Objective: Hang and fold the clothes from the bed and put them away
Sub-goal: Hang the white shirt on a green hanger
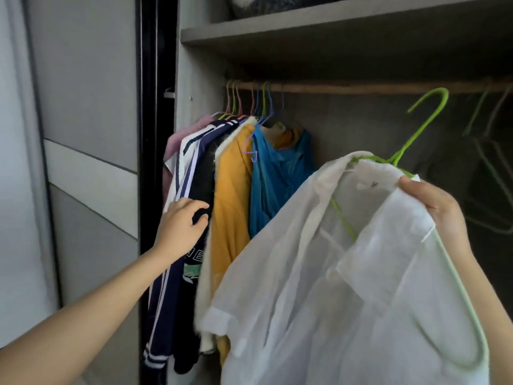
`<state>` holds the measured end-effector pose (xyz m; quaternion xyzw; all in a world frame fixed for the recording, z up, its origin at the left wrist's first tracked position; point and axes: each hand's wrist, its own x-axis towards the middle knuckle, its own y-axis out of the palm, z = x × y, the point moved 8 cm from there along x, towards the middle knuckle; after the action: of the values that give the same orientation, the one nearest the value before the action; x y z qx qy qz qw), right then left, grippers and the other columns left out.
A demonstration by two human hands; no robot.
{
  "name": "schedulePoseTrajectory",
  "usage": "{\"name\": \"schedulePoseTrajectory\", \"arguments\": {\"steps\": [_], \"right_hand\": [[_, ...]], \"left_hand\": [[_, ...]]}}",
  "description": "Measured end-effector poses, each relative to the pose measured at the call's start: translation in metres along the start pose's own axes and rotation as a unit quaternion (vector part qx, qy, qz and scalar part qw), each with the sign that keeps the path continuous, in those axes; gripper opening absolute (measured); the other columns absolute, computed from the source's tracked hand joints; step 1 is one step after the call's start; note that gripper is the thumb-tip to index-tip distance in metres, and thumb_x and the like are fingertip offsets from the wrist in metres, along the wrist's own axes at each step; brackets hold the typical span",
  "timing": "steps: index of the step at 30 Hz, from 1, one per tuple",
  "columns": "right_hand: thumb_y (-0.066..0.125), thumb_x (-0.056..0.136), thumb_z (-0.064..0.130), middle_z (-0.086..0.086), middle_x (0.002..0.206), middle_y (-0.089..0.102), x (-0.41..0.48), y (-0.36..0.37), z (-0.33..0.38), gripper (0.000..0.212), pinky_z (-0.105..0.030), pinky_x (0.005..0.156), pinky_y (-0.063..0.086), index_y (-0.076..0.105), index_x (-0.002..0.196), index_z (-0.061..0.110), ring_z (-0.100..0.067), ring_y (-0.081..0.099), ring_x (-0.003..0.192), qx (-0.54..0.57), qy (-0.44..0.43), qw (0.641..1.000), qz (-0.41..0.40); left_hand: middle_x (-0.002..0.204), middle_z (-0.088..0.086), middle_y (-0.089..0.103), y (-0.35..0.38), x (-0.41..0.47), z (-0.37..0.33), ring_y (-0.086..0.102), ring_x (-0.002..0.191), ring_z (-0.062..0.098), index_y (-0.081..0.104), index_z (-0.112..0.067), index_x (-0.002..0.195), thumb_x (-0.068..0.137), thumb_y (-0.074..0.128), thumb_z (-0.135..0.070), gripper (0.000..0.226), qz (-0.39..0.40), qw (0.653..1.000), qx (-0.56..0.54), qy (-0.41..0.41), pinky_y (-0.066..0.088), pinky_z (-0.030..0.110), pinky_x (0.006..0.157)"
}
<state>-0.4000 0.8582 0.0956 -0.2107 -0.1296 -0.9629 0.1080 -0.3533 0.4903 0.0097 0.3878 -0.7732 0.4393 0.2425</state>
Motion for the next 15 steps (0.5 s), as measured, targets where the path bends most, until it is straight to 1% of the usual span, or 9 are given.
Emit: {"name": "schedulePoseTrajectory", "arguments": {"steps": [3,5,7,10,12,13,15], "right_hand": [[0.056,0.087,0.022,-0.006,0.072,0.056,0.010,0.001,0.013,0.012,-0.024,0.061,0.046,0.062,0.081,0.013,-0.016,0.056,0.061,-0.029,-0.038,0.998,-0.034],[0.054,0.088,0.018,-0.003,0.065,0.056,0.017,0.006,0.020,0.012,-0.018,0.054,0.045,0.060,0.079,0.013,-0.013,0.055,0.054,-0.061,-0.059,0.995,-0.062],[0.053,0.089,0.013,0.002,0.055,0.056,0.030,0.010,0.025,0.014,-0.013,0.047,0.044,0.058,0.076,0.012,-0.008,0.054,0.047,-0.086,-0.082,0.988,-0.101],[0.055,0.090,0.010,0.007,0.048,0.057,0.057,0.025,0.023,0.016,-0.013,0.043,0.043,0.056,0.074,0.013,-0.006,0.056,0.042,-0.104,-0.074,0.985,-0.120],[0.057,0.089,0.012,0.005,0.053,0.058,0.077,0.038,0.012,0.014,-0.014,0.042,0.044,0.056,0.075,0.014,-0.005,0.058,0.043,-0.126,-0.056,0.982,-0.131],[0.058,0.089,0.013,0.003,0.058,0.059,0.086,0.044,0.004,0.012,-0.015,0.043,0.046,0.057,0.077,0.014,-0.005,0.060,0.045,-0.130,-0.048,0.980,-0.141],[0.060,0.088,0.016,-0.001,0.066,0.057,0.108,0.055,-0.011,0.009,-0.021,0.049,0.048,0.057,0.080,0.016,-0.009,0.061,0.052,-0.142,-0.033,0.979,-0.145]], "left_hand": [[0.115,0.009,0.057,0.028,0.032,0.000,0.045,0.112,0.028,0.065,-0.012,0.114,0.090,0.058,-0.015,0.025,0.006,0.999,0.014,0.036,0.034,0.035,0.090],[0.120,0.010,0.055,0.042,0.055,-0.002,0.042,0.116,0.031,0.065,-0.011,0.114,0.087,0.061,-0.016,0.028,0.002,0.998,0.038,0.046,0.032,0.037,0.089],[0.123,0.013,0.054,0.044,0.088,-0.005,0.039,0.119,0.034,0.068,-0.011,0.111,0.083,0.066,-0.014,0.028,-0.028,0.996,0.041,0.074,0.030,0.041,0.091],[0.128,0.021,0.052,0.024,0.124,-0.001,0.037,0.123,0.042,0.069,-0.008,0.106,0.082,0.065,-0.015,0.026,-0.092,0.988,0.060,0.108,0.030,0.052,0.094],[0.134,0.025,0.046,0.007,0.143,0.010,0.033,0.127,0.046,0.066,-0.007,0.110,0.082,0.063,-0.016,0.030,-0.129,0.981,0.072,0.125,0.028,0.058,0.096],[0.138,0.026,0.041,0.001,0.153,0.018,0.029,0.130,0.047,0.064,-0.007,0.114,0.082,0.065,-0.015,0.033,-0.134,0.979,0.076,0.132,0.025,0.061,0.098],[0.145,0.029,0.030,-0.006,0.167,0.037,0.021,0.135,0.048,0.059,-0.006,0.122,0.080,0.069,-0.013,0.043,-0.140,0.978,0.096,0.125,0.020,0.064,0.102]]}}
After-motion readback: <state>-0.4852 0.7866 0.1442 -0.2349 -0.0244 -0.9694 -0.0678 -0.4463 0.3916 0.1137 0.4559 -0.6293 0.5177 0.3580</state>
